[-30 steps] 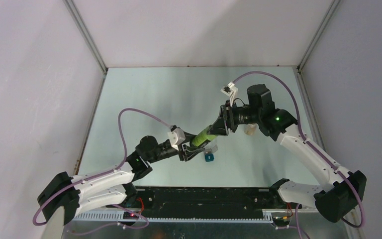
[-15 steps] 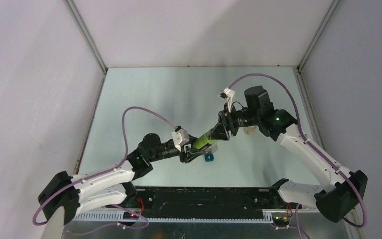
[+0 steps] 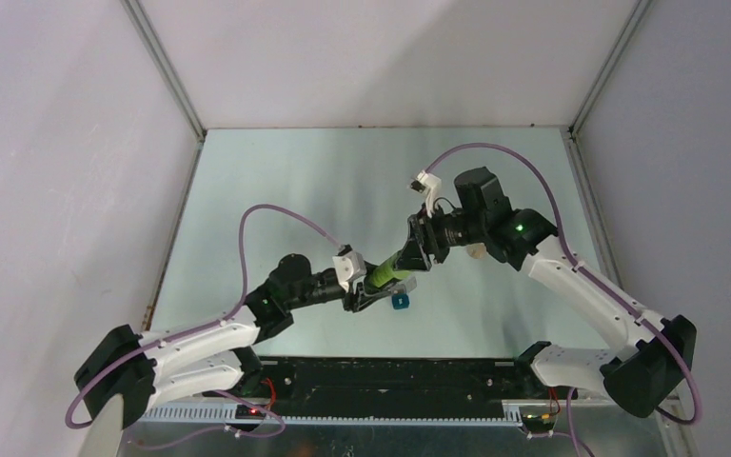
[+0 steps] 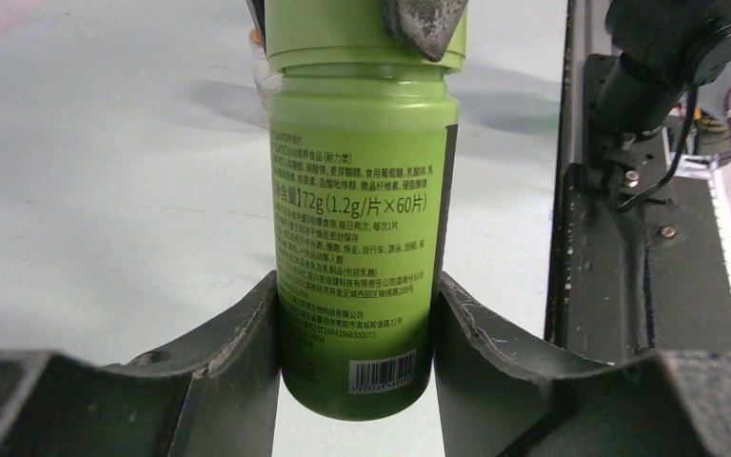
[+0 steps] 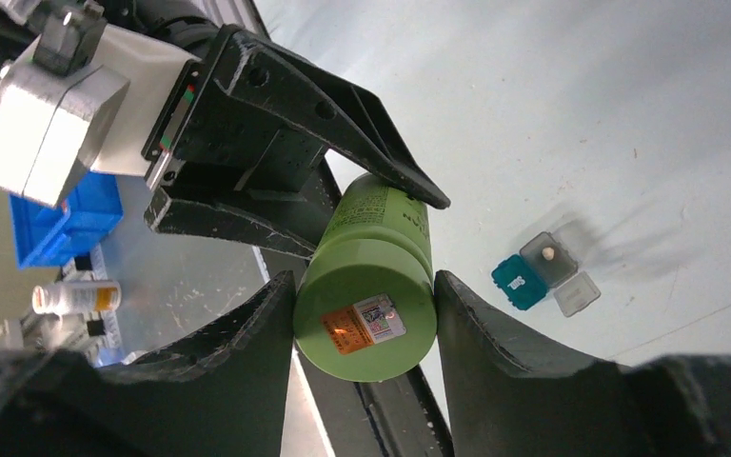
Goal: Sort the pills into containers
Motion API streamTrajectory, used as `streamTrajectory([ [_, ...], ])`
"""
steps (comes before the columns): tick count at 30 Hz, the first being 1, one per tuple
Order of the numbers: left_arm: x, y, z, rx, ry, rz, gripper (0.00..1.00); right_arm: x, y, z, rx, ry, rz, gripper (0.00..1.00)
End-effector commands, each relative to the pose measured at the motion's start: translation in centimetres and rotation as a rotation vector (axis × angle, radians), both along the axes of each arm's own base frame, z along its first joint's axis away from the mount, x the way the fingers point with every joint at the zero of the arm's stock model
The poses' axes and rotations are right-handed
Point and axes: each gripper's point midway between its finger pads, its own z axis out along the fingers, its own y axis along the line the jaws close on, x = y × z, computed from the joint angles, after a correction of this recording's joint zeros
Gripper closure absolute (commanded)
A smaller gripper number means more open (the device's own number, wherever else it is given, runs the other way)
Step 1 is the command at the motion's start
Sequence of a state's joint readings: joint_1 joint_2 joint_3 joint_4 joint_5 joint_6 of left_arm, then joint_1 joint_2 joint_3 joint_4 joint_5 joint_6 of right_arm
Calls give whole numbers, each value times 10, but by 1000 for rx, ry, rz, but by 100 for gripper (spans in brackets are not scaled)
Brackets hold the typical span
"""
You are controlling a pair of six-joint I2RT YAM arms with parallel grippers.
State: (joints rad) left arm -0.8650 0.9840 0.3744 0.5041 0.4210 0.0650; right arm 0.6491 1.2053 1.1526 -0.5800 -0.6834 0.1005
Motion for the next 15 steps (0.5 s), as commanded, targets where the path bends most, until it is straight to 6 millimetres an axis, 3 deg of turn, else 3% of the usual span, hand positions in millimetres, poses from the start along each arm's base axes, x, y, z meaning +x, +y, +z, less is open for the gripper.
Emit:
streamTrajectory([
  [1,18,-9,88,-178,-258,20,100,1,2,-26,-95,148,-115,61],
  [7,22,-9,77,-105,-314,20,100,18,-2,-39,-162,195,-289,61],
  [15,20,-11,77,-121,-340,3,100,39,-4,-35,-109,289,-534,61],
])
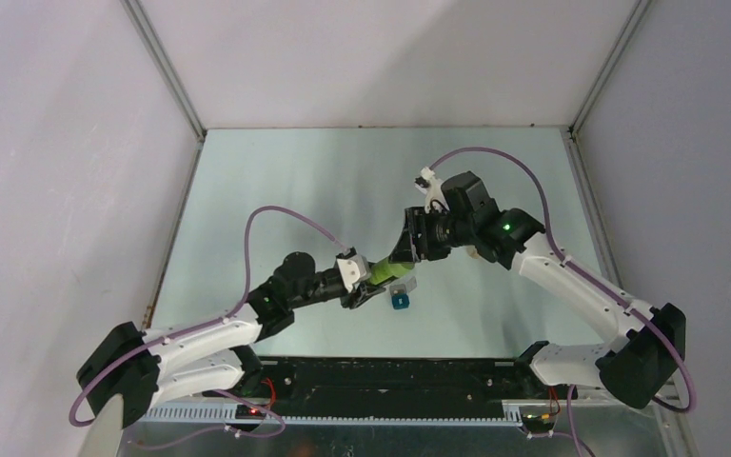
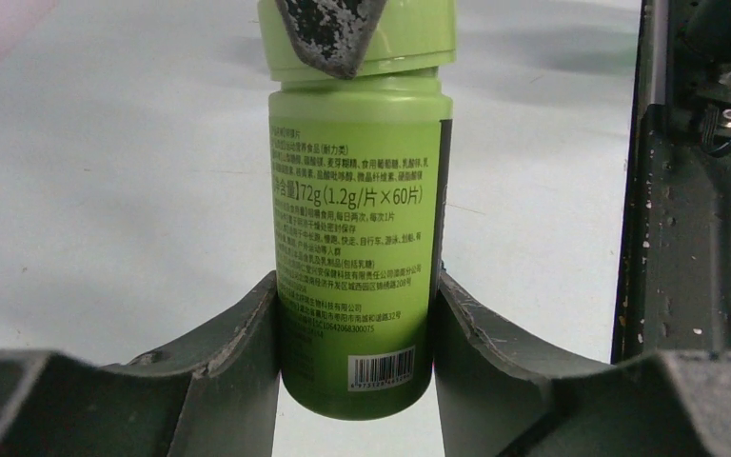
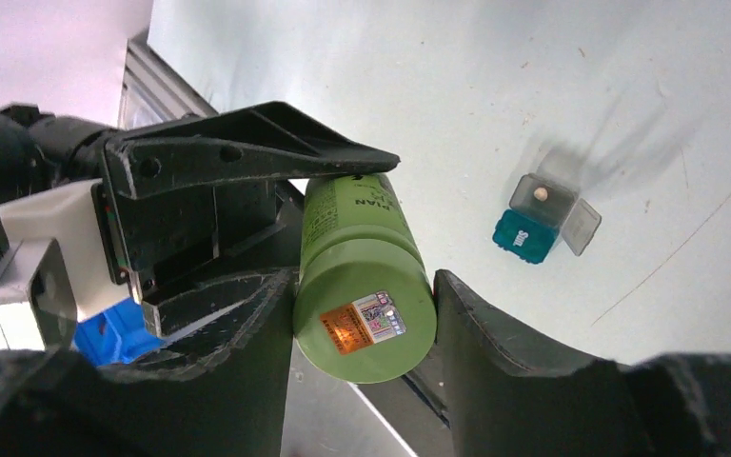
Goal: Sort the pills into containers
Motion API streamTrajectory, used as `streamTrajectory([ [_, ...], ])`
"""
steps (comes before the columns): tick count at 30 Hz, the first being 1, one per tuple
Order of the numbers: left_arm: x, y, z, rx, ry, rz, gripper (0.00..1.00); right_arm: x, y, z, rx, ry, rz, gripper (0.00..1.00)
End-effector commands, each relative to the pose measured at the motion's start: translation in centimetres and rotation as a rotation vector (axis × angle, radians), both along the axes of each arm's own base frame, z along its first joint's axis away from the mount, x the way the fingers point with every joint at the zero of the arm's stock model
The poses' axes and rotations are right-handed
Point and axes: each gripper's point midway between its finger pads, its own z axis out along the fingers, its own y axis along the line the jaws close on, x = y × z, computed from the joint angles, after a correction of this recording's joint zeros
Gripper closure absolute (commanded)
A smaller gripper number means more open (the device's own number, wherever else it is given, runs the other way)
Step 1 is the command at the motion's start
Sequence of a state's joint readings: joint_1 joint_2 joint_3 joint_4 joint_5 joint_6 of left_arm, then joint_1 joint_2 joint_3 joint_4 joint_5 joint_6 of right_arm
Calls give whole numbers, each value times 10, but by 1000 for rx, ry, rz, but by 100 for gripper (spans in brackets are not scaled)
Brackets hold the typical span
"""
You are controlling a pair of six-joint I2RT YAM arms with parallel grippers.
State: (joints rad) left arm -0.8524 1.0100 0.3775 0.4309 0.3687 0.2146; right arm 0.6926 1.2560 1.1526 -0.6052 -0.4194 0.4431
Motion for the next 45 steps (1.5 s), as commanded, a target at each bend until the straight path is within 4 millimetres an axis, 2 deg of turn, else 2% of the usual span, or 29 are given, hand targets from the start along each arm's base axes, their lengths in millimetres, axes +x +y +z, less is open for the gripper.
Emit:
streamTrajectory([
  [1,4,-21,99,-236,-256,-67,100,20,-3,-5,2,58,-220,61],
  [7,4,-22,101,-282,-247,-50,100,22,0,0,100,118,-326,62],
  [8,5,-21,108,-318,-243,-39,100,21,0,0,113,130,-338,62],
  [13,16,-15,120,-421,-180,55,100,17,2,5,143,88,-310,63],
  [16,14,-14,126,-457,-165,56,100,16,2,6,136,26,-262,64],
  [22,9,-19,122,-438,-164,13,100,16,1,-2,104,20,-247,64],
  [25,10,-21,119,-435,-159,10,100,18,-2,-4,91,25,-275,57],
  [27,10,-22,118,-444,-150,11,100,20,-5,2,102,1,-290,49],
  [31,12,-22,109,-452,-130,21,100,30,-10,32,186,-90,-307,27],
  [34,11,-21,101,-468,-92,29,100,32,-14,61,274,-159,-267,3],
  [38,8,-19,104,-507,-79,25,100,32,-23,77,280,-262,-191,1],
  [41,6,-20,106,-515,-76,13,100,18,-21,87,308,-302,-85,1],
  [45,3,-19,107,-514,-79,1,100,11,-20,90,307,-330,-25,0],
])
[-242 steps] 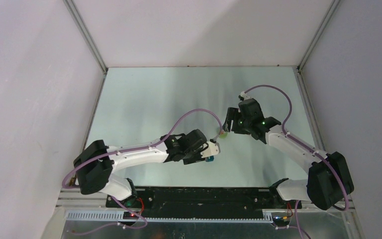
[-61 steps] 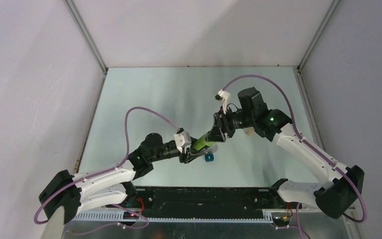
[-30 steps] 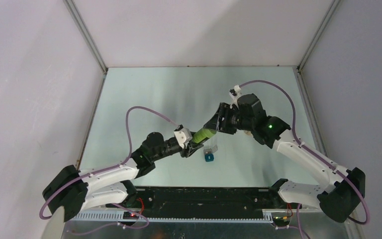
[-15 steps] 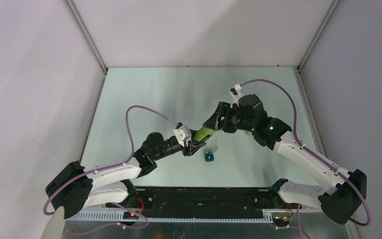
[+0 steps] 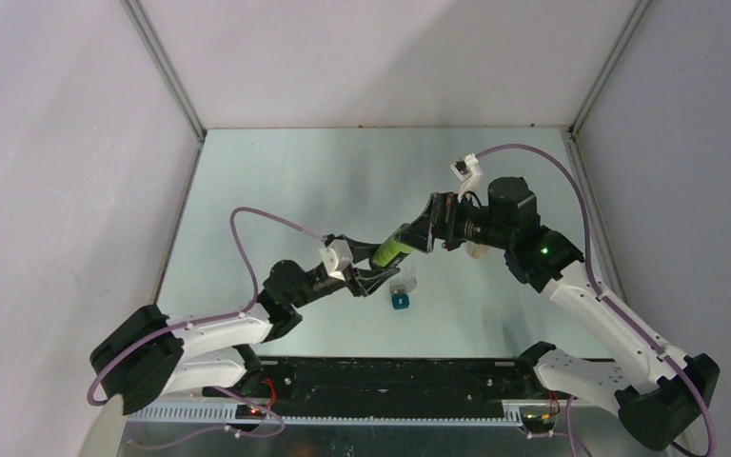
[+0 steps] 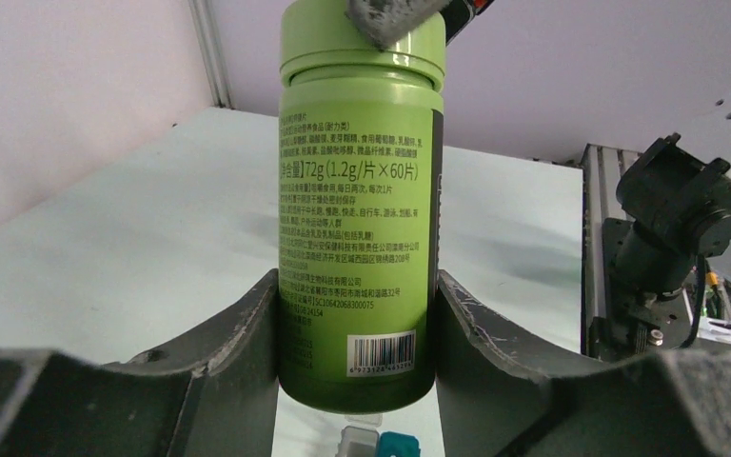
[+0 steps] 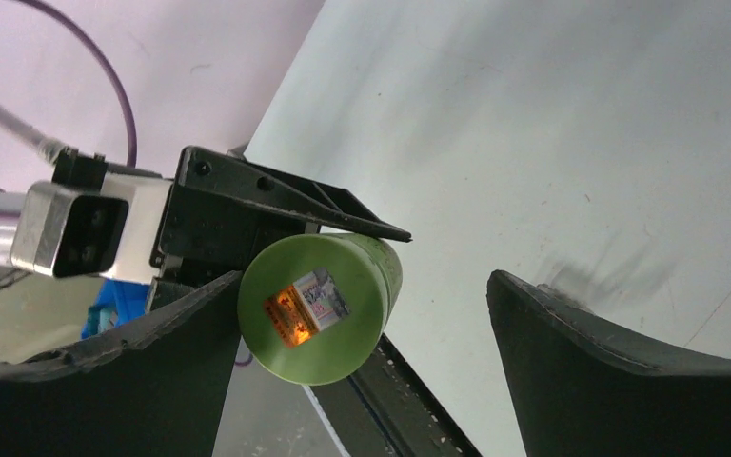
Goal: Sort the pills into containers
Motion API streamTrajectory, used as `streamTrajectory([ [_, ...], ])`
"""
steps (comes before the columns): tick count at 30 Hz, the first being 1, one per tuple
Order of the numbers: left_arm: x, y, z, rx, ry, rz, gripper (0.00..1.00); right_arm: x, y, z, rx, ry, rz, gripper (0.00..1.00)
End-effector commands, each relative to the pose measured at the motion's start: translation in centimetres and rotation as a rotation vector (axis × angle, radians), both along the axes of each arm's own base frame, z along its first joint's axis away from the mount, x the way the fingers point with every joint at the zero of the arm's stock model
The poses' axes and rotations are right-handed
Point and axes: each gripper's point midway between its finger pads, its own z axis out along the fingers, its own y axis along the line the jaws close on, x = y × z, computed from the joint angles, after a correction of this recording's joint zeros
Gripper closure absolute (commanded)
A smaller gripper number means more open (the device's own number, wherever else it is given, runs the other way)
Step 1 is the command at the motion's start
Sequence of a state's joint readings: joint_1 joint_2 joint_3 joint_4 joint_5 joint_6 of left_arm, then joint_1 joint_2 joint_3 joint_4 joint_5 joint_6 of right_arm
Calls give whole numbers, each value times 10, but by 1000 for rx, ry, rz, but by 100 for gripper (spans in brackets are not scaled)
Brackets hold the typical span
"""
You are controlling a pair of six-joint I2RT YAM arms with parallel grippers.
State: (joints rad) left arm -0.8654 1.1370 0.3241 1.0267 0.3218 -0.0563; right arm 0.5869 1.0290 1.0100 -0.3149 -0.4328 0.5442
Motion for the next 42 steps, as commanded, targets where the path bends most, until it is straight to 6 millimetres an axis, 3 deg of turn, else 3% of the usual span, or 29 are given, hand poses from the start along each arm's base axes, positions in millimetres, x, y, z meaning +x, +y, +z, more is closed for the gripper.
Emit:
streamTrajectory([
  [1,-7,3,33,-101,-69,-22,100,-9,1,24,13,-133,99,1],
  [5,-12,1,34,-101,-78,-51,100,-5,2,21,9,-121,88,1],
  [12,-24,-2,34,-111,-109,-120,100,19,15,11,-3,-34,46,19],
  [18,-28,-3,36,-128,-112,-142,100,42,14,0,-38,5,-77,20],
  [23,-23,-2,33,-121,-100,-113,100,55,-4,16,-8,14,-144,17],
  [27,-17,-1,28,-96,-80,-84,100,43,-13,38,-3,-97,-98,9],
  [30,-14,0,28,-91,-71,-63,100,20,-16,50,-2,-174,-5,6],
  [36,-12,1,27,-76,-56,-54,100,-30,-14,49,-3,-323,254,4],
  [38,-12,0,28,-73,-57,-58,100,-38,-11,47,14,-330,308,4],
  [42,-14,-1,31,-72,-65,-69,100,-34,-2,40,21,-300,327,5],
])
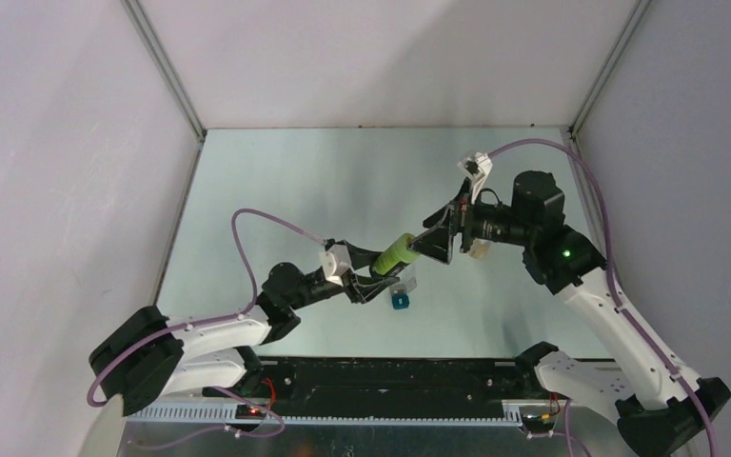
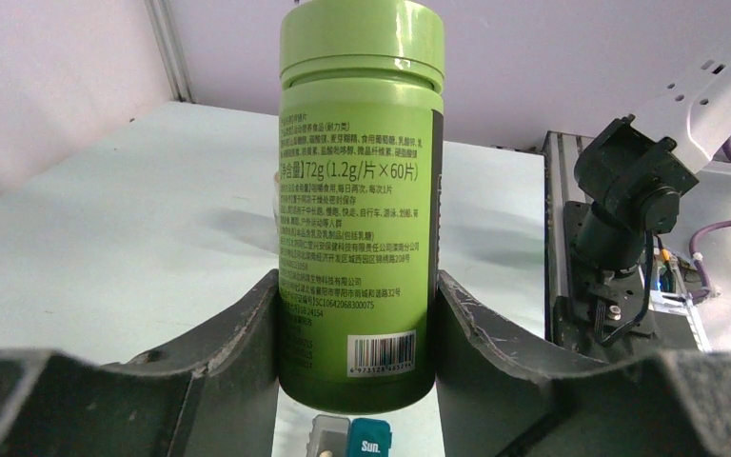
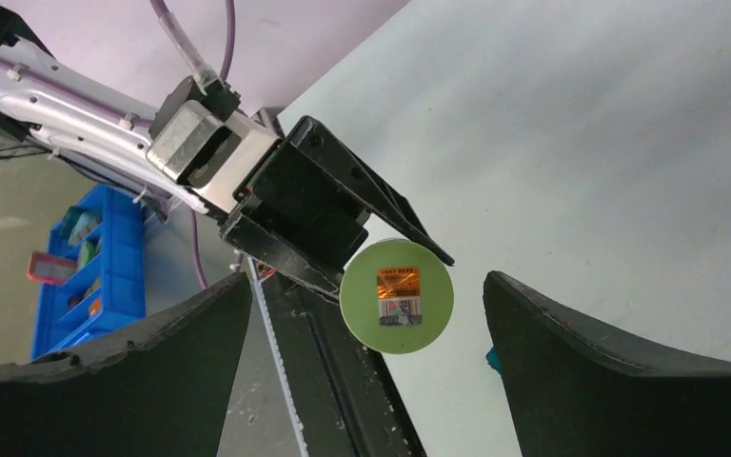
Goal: Sort the pills into containers
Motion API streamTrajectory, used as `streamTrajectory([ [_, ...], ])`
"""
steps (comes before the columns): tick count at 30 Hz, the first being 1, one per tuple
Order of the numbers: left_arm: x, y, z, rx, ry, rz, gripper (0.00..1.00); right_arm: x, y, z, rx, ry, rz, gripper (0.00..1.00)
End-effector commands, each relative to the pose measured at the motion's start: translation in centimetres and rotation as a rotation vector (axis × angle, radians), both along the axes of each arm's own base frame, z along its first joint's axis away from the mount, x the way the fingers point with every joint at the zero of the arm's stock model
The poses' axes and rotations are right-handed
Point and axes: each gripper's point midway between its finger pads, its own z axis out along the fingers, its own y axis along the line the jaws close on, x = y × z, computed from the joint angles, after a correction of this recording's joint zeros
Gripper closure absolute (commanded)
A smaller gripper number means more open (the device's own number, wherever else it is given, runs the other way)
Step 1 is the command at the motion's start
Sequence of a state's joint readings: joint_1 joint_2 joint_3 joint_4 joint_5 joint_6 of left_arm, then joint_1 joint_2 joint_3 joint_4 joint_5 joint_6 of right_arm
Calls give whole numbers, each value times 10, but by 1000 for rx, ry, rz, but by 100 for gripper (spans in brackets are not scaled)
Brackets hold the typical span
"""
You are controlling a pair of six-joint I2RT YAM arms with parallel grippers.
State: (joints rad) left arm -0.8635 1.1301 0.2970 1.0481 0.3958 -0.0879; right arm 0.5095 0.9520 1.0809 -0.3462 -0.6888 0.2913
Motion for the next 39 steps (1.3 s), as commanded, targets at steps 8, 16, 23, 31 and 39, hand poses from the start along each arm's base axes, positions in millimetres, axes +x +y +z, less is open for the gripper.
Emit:
streamTrajectory([
  [8,-3,-2,39,-71,-81,-23,100,13,29,-24,-27,7,74,6],
  [16,-7,3,50,-109,-108,-21,100,55,27,-49,-76,116,-124,12],
  [23,-7,9,58,-122,-134,4,100,86,15,-64,-79,260,-289,16],
  [31,-2,8,52,-103,-121,21,100,76,6,-30,9,216,-246,12],
  [39,-2,5,52,-82,-113,11,100,14,5,-9,-4,18,55,4],
])
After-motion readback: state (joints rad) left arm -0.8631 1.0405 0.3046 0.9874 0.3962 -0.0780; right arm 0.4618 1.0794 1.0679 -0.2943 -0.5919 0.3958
